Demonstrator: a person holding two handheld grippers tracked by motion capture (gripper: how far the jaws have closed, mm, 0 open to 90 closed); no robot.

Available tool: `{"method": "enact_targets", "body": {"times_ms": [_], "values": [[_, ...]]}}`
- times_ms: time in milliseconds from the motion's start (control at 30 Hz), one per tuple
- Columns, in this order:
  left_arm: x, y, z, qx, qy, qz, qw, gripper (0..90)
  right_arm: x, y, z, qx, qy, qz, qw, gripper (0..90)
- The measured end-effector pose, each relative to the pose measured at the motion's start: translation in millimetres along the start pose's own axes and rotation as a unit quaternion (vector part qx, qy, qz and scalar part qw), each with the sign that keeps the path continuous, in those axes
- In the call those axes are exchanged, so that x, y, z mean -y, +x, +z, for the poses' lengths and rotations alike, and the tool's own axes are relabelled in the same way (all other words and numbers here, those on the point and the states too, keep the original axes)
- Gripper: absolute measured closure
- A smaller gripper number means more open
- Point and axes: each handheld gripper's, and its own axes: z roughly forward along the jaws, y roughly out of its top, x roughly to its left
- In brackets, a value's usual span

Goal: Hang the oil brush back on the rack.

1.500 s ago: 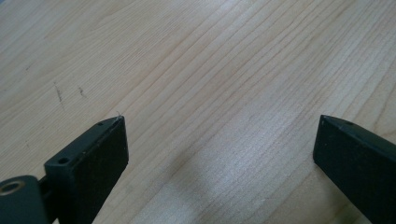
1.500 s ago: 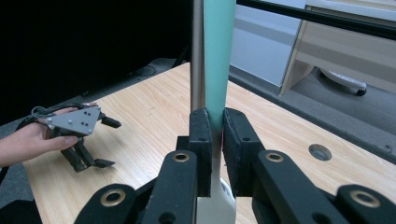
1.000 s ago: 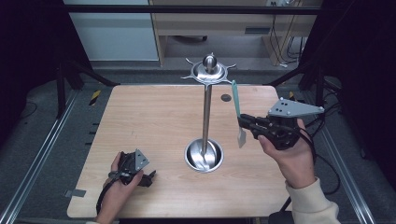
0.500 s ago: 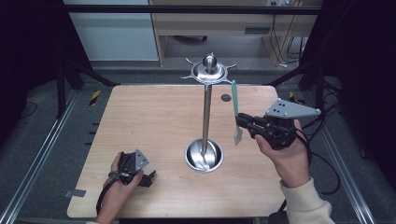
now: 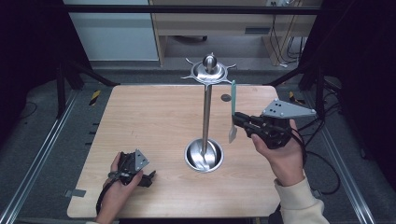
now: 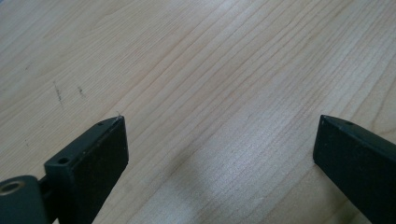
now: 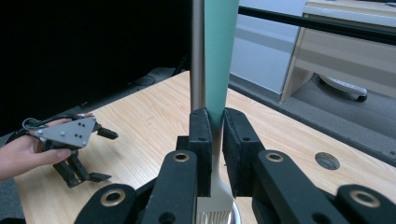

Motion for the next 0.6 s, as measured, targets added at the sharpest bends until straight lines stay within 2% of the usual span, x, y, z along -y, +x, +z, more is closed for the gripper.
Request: {"method": "enact_targets", "body": {"times_ms": [600], "values": [[1.0, 1.6, -2.1, -0.001, -0.006, -0.006, 1.0000, 2.9, -2.1, -0.6, 5.9, -0.001, 0.003, -0.003, 1.0000, 82.3]]}}
